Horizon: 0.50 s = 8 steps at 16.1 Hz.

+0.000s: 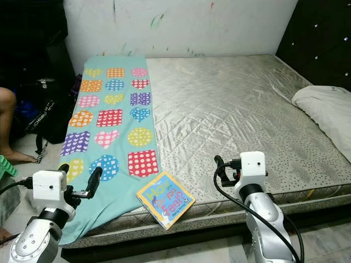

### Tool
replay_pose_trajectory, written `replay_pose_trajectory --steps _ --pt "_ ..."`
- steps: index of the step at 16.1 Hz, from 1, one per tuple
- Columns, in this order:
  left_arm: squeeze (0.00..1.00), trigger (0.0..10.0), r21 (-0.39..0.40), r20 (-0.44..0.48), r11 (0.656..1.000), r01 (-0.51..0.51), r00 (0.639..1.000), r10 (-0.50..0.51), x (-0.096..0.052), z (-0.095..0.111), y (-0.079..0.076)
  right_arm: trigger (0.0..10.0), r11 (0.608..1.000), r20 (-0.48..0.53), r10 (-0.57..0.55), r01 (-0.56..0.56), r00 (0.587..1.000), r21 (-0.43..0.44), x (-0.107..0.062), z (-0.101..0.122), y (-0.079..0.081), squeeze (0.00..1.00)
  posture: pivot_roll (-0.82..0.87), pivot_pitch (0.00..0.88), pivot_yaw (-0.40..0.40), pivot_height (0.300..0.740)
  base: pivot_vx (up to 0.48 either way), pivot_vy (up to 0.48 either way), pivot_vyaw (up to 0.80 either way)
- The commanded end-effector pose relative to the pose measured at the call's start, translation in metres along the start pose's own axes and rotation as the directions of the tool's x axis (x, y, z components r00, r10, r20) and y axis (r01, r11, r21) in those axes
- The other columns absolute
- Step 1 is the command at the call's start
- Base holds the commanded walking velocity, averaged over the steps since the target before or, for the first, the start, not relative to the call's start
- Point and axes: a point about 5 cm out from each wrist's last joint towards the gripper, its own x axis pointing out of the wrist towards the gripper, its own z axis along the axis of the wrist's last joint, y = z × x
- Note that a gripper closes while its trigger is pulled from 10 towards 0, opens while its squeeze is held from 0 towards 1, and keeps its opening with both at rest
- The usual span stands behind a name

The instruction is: Clean up the room

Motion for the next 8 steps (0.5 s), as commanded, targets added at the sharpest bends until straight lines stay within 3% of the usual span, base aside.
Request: replay_pose_trajectory --steps 1,2,6,7,8 --pt "0.0 10.0 0.0 -0.008 1.0 -0.002 1.0 0.002 0.0011 -0.0014 -0.0001 4.9 1.0 0.039 0.014 -0.014 0.999 -0.001 -0.0001 0.0071 0.0021 1.0 -0.08 0.0 -0.044 0.74 0.0 0.0 0.0" --pt "0.0 10.0 0.0 -0.009 1.0 -0.004 1.0 0.004 0.0015 -0.0015 -0.0003 0.0 1.0 0.049 0.013 -0.014 0.999 0.008 -0.0009 0.008 0.0023 0.0 -0.08 0.0 -0.045 0.74 0.0 0.0 0.0" --pt "0.0 10.0 0.0 -0.007 1.0 -0.006 1.0 0.006 0.0033 -0.0011 -0.0004 0.0 1.0 0.04 0.003 -0.003 0.999 0.002 0.0009 0.0077 0.0018 0.0 -0.08 0.0 -0.046 0.74 0.0 0.0 0.0" --pt "0.0 10.0 0.001 -0.007 1.0 -0.006 1.0 0.006 0.0037 -0.0012 -0.0004 1.9 1.0 0.029 0.004 -0.003 1.0 -0.002 0.0017 0.0067 0.0021 0.0 -0.08 0.0 -0.046 0.74 0.0 0.0 0.0" --pt "0.0 10.0 0.002 -0.007 1.0 -0.005 1.0 0.005 0.0042 -0.0011 -0.0003 10.0 1.0 0.052 0.022 -0.022 0.998 0.0 0.0016 0.0091 0.0042 0.09 -0.08 0.0 -0.045 0.74 0.0 0.0 0.0"
